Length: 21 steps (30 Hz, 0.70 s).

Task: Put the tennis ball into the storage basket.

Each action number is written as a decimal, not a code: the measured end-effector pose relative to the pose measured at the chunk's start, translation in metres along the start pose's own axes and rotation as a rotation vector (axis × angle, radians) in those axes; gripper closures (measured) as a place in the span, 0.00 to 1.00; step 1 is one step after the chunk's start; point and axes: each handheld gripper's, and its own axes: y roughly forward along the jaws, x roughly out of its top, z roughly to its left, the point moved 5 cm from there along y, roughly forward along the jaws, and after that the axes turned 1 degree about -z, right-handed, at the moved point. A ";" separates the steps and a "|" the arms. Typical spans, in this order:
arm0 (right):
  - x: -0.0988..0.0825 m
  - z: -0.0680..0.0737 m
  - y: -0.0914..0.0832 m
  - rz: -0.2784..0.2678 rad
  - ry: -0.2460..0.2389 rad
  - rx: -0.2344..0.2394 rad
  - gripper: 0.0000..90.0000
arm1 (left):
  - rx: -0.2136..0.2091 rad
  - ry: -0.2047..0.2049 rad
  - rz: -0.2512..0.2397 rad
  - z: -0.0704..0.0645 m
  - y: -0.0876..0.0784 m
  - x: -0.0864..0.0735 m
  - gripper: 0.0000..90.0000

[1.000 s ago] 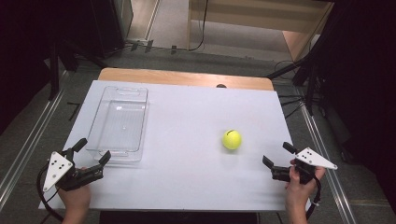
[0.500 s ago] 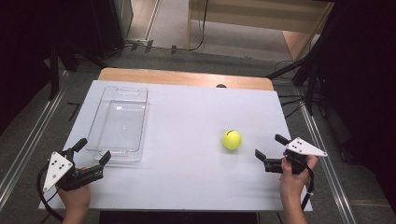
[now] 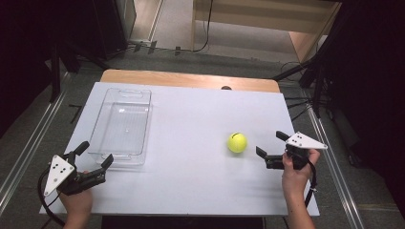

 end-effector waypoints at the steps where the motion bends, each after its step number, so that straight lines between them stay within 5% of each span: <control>1: 0.002 0.000 0.001 -0.002 0.005 0.002 0.00 | 0.001 0.000 0.000 0.000 0.000 0.000 0.13; 21: 0.017 0.005 0.025 0.070 -0.008 0.037 0.00 | -0.001 0.000 -0.001 0.000 0.000 0.000 0.13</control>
